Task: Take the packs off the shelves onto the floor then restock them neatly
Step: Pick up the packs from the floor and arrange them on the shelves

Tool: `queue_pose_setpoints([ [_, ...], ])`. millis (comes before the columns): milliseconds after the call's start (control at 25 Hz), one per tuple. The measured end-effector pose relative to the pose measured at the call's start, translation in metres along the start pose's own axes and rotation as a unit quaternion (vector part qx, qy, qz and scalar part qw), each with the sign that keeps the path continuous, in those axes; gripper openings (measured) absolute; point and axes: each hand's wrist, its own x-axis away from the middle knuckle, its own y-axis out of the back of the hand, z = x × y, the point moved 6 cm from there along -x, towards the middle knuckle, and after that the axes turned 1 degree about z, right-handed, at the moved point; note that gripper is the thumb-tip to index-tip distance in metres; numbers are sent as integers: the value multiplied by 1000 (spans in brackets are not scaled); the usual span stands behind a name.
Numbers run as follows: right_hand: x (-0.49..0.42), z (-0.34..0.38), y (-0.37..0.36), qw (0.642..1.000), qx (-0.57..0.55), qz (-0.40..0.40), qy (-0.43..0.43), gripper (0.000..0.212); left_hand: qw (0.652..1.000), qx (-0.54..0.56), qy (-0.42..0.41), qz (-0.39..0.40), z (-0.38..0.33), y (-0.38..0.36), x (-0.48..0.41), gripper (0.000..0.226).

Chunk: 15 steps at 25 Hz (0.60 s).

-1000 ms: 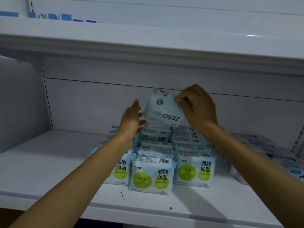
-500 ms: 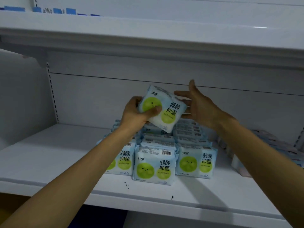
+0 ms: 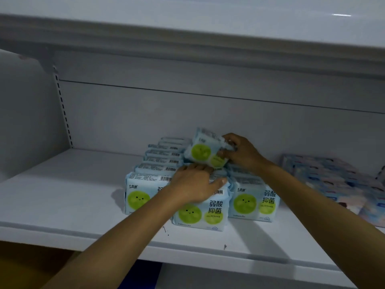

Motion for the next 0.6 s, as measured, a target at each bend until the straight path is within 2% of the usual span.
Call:
queue_pose_setpoints([
  [80,5,-11,-6,996,86,18,22,38,998,-59,18,9,3,-2,-3,68],
  [160,2,-15,-12,984,167,38,43,37,999,-48,24,2,6,0,-4,69],
  [240,-6,-22,-25,953,280,112,29,38,999,-38,14,2,4,0,-3,66],
  [320,-3,-14,-33,916,362,169,33,35,998,53,13,-29,2,7,0,57],
  [360,-3,-7,-28,923,347,160,45,33,988,128,20,-79,4,17,1,49],
  [400,0,5,-20,946,292,123,66,30,969,194,31,-150,9,30,4,42],
  [440,6,18,-10,967,224,80,90,27,943,238,44,-227,16,45,8,39],
  [480,13,30,-5,974,187,71,110,24,921,262,60,-281,23,57,12,37],
  [520,20,39,-7,970,187,101,119,23,908,275,76,-306,29,65,15,36],
  [600,36,44,-30,936,261,204,121,21,906,283,97,-299,35,69,16,35],
])
